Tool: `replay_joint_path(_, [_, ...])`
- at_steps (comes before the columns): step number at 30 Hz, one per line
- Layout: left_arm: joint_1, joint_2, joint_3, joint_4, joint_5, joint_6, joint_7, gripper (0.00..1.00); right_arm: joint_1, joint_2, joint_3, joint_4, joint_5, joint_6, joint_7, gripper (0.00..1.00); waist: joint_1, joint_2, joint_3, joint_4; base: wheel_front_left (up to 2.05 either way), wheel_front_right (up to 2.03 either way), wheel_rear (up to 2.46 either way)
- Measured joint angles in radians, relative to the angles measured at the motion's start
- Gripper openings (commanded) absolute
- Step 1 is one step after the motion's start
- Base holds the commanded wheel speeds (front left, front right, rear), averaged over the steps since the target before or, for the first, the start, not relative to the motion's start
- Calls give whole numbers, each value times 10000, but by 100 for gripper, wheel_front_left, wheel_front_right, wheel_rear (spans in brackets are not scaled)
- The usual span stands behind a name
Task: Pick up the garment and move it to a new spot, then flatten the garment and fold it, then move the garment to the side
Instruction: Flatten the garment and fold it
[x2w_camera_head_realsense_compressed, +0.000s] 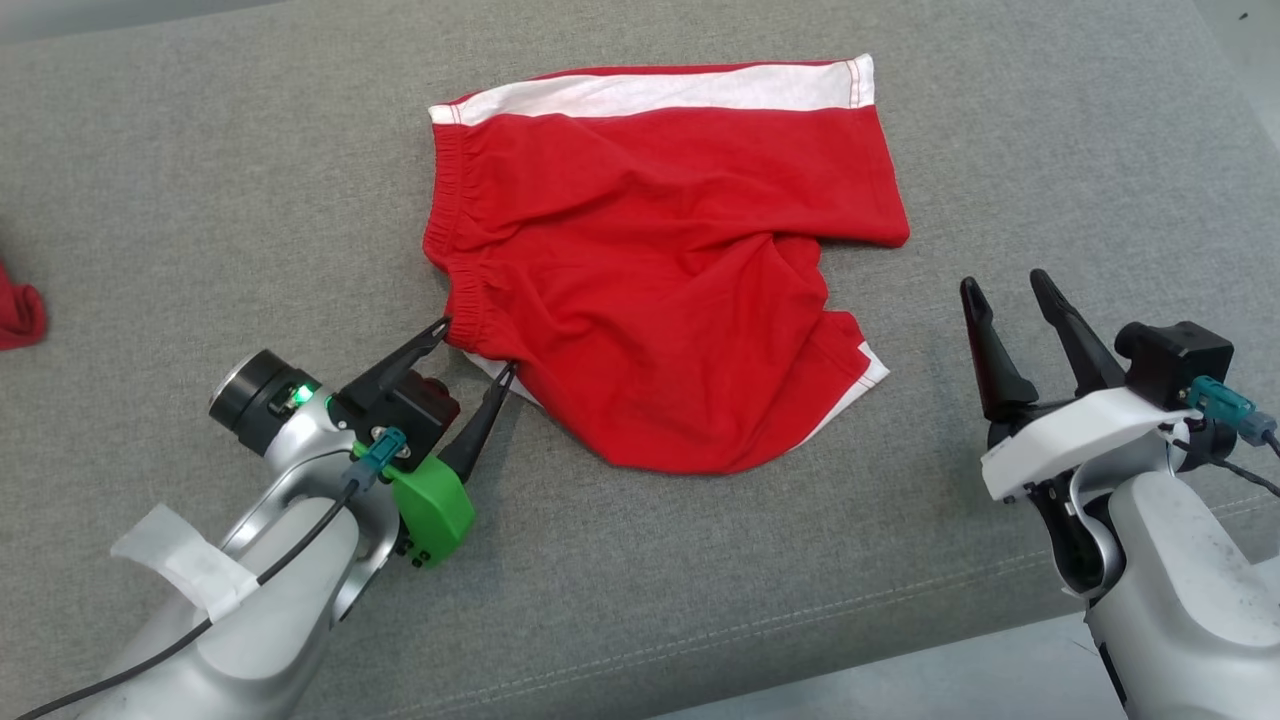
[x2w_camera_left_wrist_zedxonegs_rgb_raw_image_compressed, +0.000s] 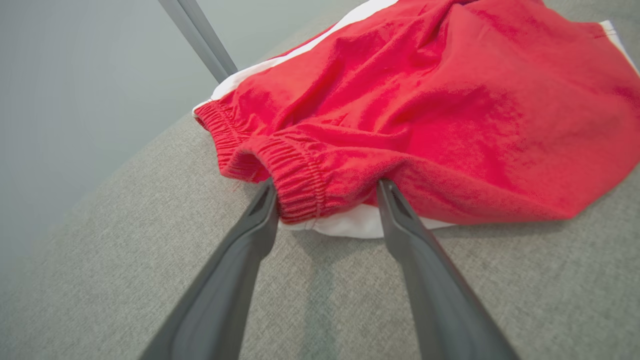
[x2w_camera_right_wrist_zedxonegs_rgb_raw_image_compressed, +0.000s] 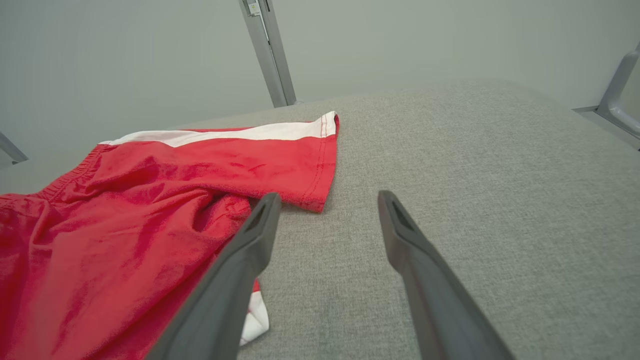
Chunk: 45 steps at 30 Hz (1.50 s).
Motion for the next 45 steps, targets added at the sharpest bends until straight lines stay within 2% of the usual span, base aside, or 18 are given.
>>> replay_joint_path(1, [0,0,6,-79,38,0,0,7,62,-2,0,19,0,0,0,100,0,0,2,16,0,0,0])
replay_joint_path(2, [0,0,12,-148,79,0,0,0,109,-2,0,48,0,0,-2,100,0,0,4,32,0,0,0])
replay_joint_path(10, [13,50,119,-272,182,0,0,0,258,4,230,341,-17,56,0,100,0,0,6,127,0,0,0])
replay_joint_path(19, [1,-121,777,-585,-35,134,0,0,221,-136,1287,1028,-545,58,0,100,0,0,27,209,0,0,0])
replay_joint_path(27, [2,-522,951,-464,-165,186,0,0,-411,-849,3342,1340,-1918,71,176,100,0,0,195,419,0,0,0])
replay_joint_path(30, [5,-690,1016,-468,-242,186,0,0,-727,-1133,3699,1465,-2408,73,165,100,0,0,263,536,0,0,0])
replay_joint_path(35, [11,-834,1087,-479,-267,186,0,0,-1038,-1212,4080,1684,-2452,71,111,100,0,0,343,701,0,0,0])
replay_joint_path(36, [14,-846,1101,-479,-267,186,0,0,-1061,-1212,4140,1730,-2447,71,88,95,0,0,351,730,0,0,0])
replay_joint_path(38, [33,-842,1181,-476,-267,186,0,0,-1132,-1210,4263,1822,-2408,71,84,55,0,0,361,767,0,0,0])
replay_joint_path(39, [36,-842,1208,-476,-267,186,0,0,-1174,-1200,4295,1866,-2341,71,82,46,0,0,359,775,0,0,0])
replay_joint_path(40, [42,-844,1220,-476,-265,186,0,0,-1200,-1187,4324,1912,-2278,73,75,39,0,0,354,782,0,0,0])
replay_joint_path(45, [58,-878,1312,-477,-263,182,0,0,-1199,-1030,4330,2117,-1707,88,69,28,0,0,309,799,0,0,0])
